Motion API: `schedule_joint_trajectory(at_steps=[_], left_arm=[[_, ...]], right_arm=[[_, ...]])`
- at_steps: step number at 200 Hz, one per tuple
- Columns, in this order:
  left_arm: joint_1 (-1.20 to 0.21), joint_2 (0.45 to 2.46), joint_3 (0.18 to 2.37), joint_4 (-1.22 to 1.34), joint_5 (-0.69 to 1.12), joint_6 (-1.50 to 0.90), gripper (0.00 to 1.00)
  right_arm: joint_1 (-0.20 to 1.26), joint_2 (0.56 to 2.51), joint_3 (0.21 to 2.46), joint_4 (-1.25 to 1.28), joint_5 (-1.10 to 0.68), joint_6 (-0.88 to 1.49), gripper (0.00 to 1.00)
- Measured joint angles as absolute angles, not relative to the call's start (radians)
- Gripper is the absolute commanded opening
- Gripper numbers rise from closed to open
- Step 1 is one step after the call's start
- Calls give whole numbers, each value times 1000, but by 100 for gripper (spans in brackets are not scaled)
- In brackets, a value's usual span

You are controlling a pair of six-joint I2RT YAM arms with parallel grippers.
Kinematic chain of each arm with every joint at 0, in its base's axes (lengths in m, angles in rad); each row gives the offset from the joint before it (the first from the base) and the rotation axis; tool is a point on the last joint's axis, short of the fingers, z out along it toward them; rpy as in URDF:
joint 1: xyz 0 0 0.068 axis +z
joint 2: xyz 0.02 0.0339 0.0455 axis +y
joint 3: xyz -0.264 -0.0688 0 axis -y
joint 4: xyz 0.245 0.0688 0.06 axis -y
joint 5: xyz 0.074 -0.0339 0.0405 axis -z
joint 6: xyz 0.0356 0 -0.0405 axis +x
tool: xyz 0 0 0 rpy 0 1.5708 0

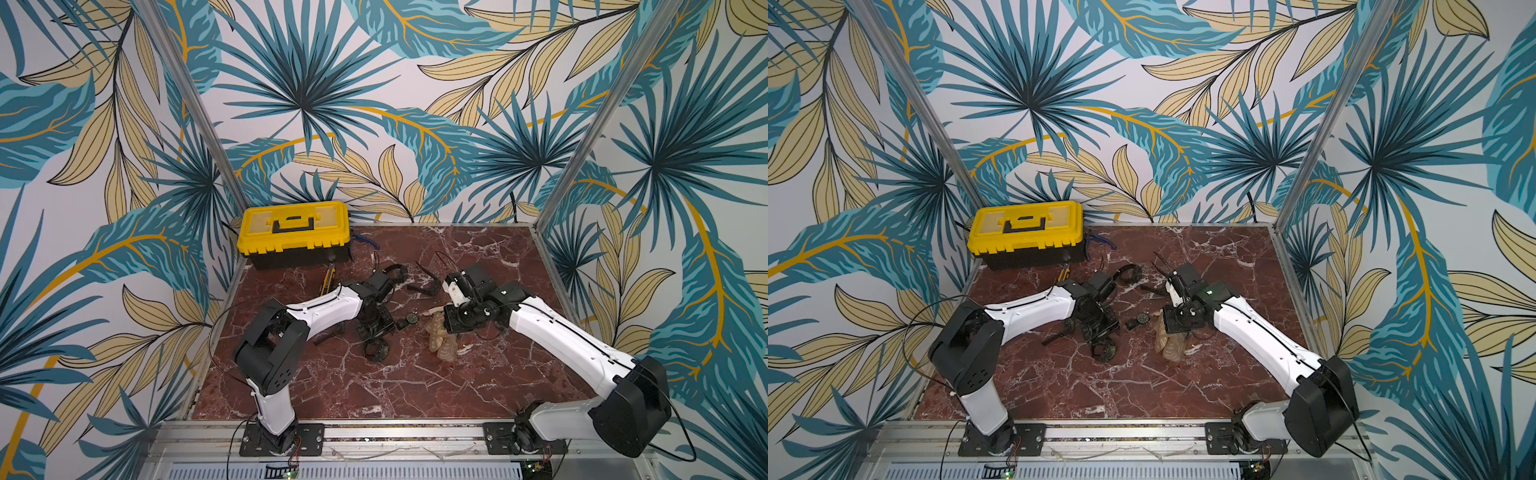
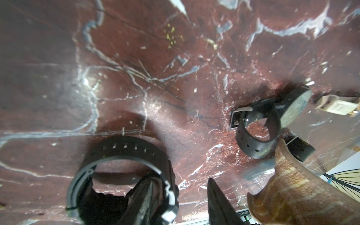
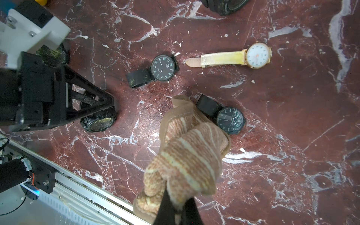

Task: Wipe the watch dial
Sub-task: Pick up the watch at the center of the board.

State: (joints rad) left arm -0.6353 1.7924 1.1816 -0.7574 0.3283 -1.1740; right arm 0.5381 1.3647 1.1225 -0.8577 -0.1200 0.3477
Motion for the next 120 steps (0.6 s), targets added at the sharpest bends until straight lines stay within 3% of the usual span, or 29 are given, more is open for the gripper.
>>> schedule_joint_trajectory(at_steps=[21, 120], left_arm=[[-635, 1800, 1180, -747, 343, -1175, 44], [-620, 1800, 1077, -632, 387, -1195, 18]], right_arm=[[538, 1365, 1122, -859, -120, 348, 0], [538, 1371, 1124, -859, -129, 354, 0]])
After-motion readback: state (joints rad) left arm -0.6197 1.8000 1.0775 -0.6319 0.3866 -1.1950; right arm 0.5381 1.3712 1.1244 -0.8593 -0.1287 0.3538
